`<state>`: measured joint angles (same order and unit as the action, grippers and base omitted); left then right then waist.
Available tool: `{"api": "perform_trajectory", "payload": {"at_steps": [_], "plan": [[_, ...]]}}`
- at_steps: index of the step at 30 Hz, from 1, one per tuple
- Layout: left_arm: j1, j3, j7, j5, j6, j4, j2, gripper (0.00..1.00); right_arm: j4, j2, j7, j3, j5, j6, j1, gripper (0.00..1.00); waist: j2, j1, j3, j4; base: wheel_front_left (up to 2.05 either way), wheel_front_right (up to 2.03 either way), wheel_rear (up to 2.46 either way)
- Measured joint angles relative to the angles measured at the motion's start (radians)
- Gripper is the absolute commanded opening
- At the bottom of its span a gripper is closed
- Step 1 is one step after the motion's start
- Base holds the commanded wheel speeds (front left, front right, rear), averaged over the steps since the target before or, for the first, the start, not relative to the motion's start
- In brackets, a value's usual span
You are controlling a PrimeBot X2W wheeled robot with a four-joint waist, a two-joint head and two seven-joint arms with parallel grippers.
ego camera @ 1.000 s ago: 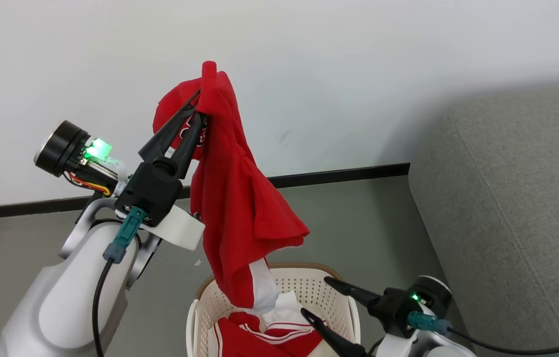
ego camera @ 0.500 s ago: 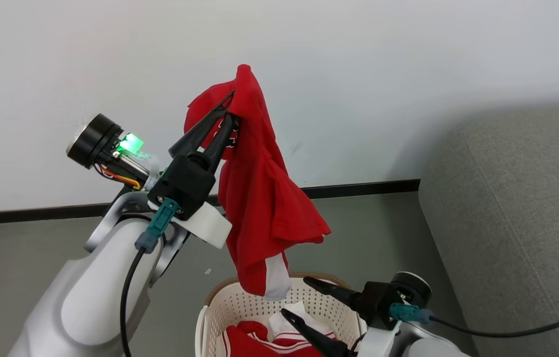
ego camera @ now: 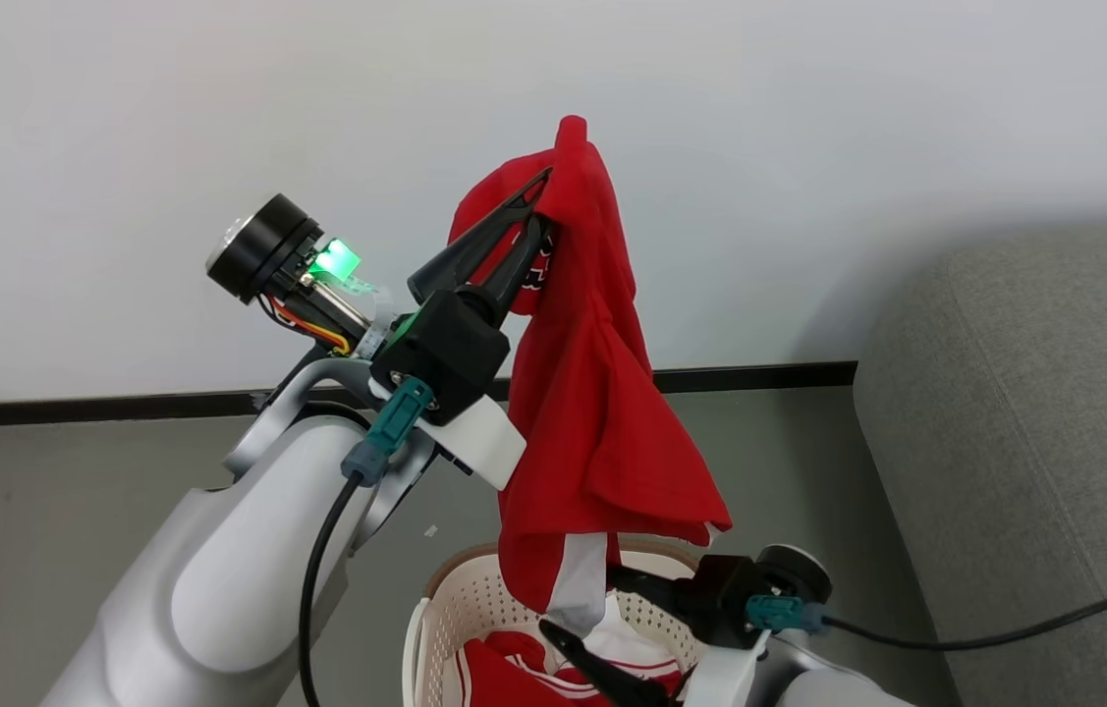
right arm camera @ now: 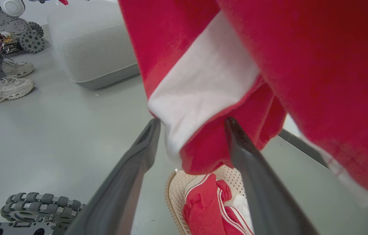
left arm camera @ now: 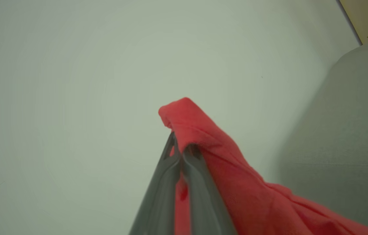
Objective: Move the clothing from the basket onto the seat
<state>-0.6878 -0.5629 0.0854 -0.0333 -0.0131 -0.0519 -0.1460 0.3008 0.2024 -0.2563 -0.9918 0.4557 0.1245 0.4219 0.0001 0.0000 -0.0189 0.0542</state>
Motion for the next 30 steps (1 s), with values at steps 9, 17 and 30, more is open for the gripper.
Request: {"api": "perform_trajectory", "payload": {"at_steps": [9, 17, 30], "plan": [[-0.015, -0.023, -0.023, 0.007, -0.017, 0.000, 0.015, 0.00, 0.015, -0.042, 0.000, -0.043, 0.030, 0.000, 0.045, 1.00, 0.0000, 0.0001, -0.001, 0.026, 0.00, 0.00, 0.00], [-0.029, -0.036, -0.035, 0.009, -0.022, 0.001, 0.027, 0.00, 0.065, -0.064, 0.000, -0.037, 0.048, 0.000, 0.064, 0.53, 0.0000, 0.0000, -0.007, 0.048, 0.00, 0.00, 0.00], [-0.027, -0.008, -0.059, -0.009, -0.016, -0.053, 0.021, 0.00, 0.051, -0.051, 0.000, -0.071, 0.045, 0.000, 0.095, 0.00, 0.0000, 0.0000, -0.007, 0.050, 0.00, 0.00, 0.00]]}}
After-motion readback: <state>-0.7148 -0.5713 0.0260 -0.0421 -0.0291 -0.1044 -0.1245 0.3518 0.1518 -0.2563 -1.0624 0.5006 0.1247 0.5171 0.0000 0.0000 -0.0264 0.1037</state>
